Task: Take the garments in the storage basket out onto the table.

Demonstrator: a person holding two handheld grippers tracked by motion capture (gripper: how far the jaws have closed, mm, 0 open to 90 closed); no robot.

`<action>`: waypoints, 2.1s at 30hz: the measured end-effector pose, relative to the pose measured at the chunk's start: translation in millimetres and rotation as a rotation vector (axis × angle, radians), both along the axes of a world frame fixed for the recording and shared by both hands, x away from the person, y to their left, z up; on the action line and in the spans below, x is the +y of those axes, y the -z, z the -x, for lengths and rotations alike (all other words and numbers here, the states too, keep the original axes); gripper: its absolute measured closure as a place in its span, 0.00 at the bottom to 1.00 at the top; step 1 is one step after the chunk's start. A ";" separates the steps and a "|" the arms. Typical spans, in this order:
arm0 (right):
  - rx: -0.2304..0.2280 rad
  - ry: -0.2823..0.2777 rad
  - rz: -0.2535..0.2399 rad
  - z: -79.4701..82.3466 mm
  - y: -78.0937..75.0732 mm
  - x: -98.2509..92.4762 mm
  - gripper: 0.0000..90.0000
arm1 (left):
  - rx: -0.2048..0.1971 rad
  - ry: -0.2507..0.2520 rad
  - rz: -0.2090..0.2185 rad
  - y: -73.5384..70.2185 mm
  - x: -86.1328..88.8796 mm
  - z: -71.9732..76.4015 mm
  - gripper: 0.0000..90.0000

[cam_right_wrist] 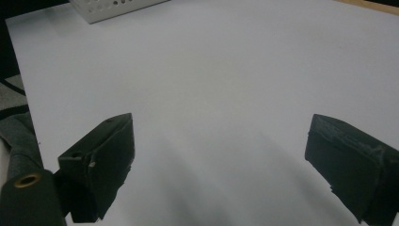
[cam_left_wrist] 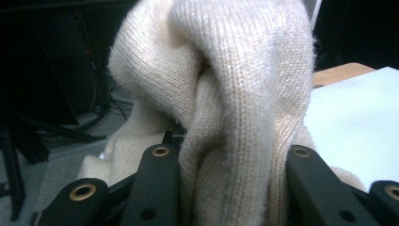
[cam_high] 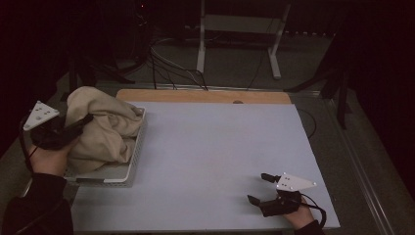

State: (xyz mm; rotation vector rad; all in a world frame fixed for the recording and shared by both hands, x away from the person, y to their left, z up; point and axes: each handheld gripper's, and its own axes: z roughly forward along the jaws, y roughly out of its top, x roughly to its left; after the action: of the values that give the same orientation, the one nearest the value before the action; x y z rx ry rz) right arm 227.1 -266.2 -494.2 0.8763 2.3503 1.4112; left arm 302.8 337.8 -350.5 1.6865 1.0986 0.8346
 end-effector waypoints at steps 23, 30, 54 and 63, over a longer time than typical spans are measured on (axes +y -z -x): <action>0.000 0.007 -0.011 -0.6 -0.8 -0.7 0.10 | -0.129 -0.007 0.037 -59.0 2.0 16.9 0.79; 0.000 0.007 -0.008 -1.1 -0.5 -0.6 0.10 | -0.167 0.003 0.053 -77.2 1.9 21.8 0.79; 0.005 0.008 -0.004 -1.5 0.4 0.2 0.10 | -0.295 0.034 0.195 -130.5 9.1 37.2 0.81; 0.004 0.008 -0.002 -1.7 0.9 0.5 0.10 | -0.332 0.070 0.294 -149.3 14.0 40.4 0.81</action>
State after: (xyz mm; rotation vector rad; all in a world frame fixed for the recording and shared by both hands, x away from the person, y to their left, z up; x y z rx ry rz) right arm 228.8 -265.7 -495.1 0.8883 2.3463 1.4101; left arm 262.4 351.8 -201.2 1.2819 0.8797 0.8280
